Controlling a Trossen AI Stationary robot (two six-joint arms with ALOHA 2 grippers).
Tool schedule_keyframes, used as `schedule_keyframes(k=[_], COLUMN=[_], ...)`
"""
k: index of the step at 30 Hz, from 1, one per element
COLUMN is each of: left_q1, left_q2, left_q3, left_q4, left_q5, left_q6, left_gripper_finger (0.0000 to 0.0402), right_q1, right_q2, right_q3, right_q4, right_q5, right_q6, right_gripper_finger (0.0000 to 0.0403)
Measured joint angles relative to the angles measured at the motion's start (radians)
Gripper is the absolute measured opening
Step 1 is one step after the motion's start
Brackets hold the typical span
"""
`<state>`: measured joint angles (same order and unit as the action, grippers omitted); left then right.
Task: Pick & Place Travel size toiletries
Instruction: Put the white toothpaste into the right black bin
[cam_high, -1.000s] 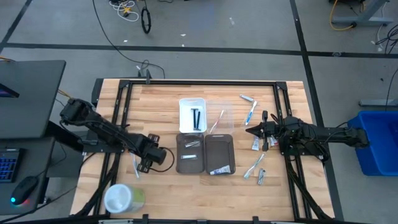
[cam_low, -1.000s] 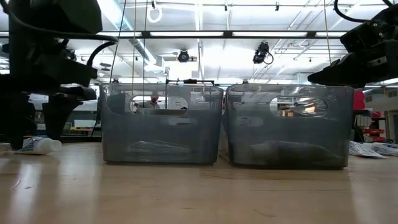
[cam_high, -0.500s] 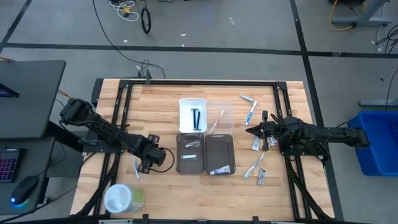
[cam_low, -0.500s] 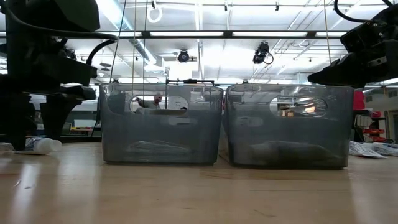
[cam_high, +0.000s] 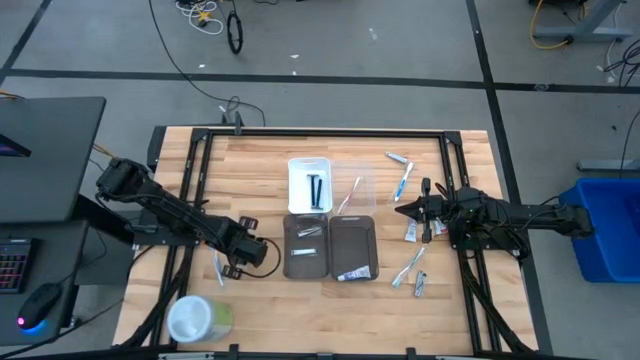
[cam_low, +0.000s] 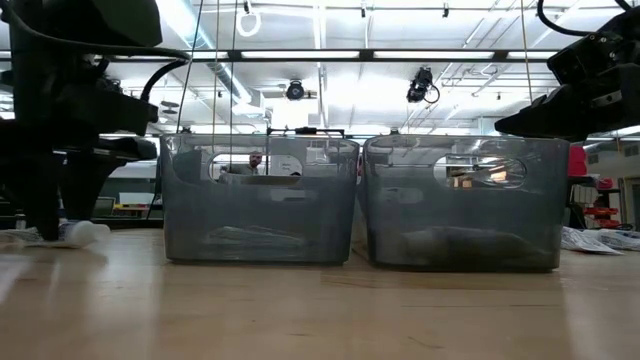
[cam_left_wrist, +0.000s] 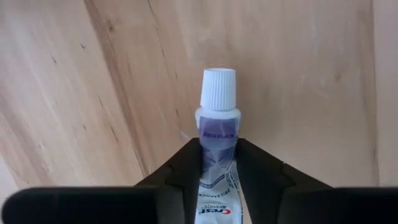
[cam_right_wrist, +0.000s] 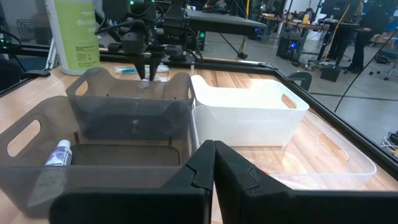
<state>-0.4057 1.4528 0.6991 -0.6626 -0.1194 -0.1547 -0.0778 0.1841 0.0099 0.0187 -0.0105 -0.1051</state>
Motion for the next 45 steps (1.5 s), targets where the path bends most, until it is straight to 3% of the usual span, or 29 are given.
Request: schedule_keyframes(k=[15,35,45], left_q1=[0.0,0.0,0.011], left_q2=[-0.001,-0.003,-0.003], left_q3=[0.03,0.36,0.457], left_q4=[0.014,-0.122,-0.114], left_q5=[-0.045,-0.022,-0.185], left_q6=[-0.046,-0.023,0.079], left_gripper_finger=[0.0106,0.0093,0.0083], right_q1=[0.0,0.0,0.0], right_q2=[0.0,0.0,0.0], right_q3=[0.0,0.0,0.0], right_q4=[0.0,0.0,0.0], right_q5=[0.0,0.0,0.0], right_q6=[0.0,0.0,0.0], right_gripper_finger=[0.0014,0.0013,0.0014])
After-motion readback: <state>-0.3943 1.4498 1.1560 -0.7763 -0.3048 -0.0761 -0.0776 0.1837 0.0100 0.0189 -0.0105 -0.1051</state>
